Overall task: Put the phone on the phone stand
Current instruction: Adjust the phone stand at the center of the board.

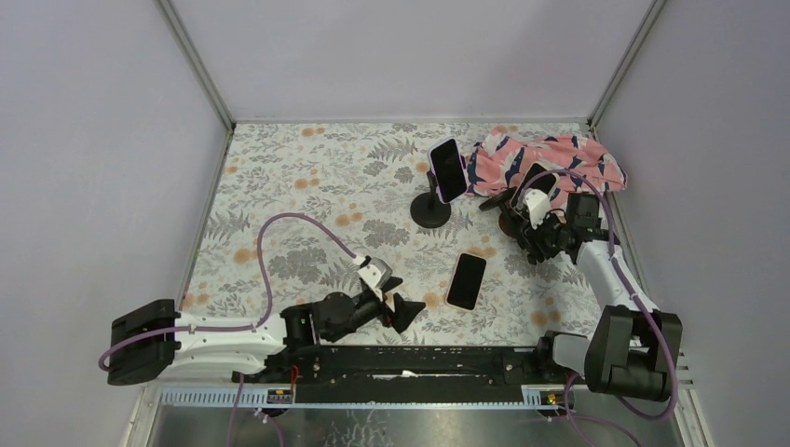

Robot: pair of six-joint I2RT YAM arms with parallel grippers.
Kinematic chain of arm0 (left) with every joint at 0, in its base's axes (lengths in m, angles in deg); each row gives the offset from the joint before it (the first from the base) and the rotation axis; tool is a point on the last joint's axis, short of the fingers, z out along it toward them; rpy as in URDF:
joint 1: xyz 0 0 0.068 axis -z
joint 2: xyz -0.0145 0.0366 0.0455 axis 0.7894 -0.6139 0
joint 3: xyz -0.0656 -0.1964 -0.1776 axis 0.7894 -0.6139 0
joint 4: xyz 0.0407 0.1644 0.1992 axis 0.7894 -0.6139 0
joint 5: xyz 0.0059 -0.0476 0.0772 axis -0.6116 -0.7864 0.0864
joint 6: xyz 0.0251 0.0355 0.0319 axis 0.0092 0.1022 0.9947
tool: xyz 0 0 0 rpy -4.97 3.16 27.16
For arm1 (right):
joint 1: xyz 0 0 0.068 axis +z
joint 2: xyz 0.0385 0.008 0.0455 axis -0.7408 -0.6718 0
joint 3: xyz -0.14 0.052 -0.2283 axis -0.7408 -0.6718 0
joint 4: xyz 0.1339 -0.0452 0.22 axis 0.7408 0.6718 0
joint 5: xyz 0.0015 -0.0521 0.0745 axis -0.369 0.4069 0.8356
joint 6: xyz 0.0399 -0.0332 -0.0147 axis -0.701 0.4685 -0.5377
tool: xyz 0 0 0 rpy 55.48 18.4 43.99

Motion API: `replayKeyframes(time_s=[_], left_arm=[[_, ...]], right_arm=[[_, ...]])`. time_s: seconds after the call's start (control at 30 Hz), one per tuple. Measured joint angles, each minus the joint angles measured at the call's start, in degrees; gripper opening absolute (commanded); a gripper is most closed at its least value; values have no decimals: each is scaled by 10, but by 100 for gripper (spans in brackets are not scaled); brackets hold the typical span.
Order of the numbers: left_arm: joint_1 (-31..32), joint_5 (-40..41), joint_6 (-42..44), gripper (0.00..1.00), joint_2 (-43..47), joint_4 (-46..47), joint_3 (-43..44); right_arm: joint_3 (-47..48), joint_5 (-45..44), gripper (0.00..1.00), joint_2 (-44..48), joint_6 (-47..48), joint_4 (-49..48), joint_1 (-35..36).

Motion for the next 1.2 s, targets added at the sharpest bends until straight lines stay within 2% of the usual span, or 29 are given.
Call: replayKeyframes(time_s=[0.27, 0.37, 0.7, 0.8, 1.2], left_arm=[[0, 0, 6, 89, -19, -1, 0], [0, 0, 7, 89, -23, -4, 2], [0, 0, 8, 89, -24, -13, 5], [0, 0, 8, 89, -24, -14, 5], [0, -5, 13, 89, 12, -22, 5]], right_arm=[[0, 13, 51, -49, 42, -31, 0], [0, 10, 48, -70, 55, -38, 0], [5, -4, 8, -91, 92, -56, -1], [8, -4, 0, -87, 103, -39, 0], [79, 20, 0, -7, 59, 138, -1]])
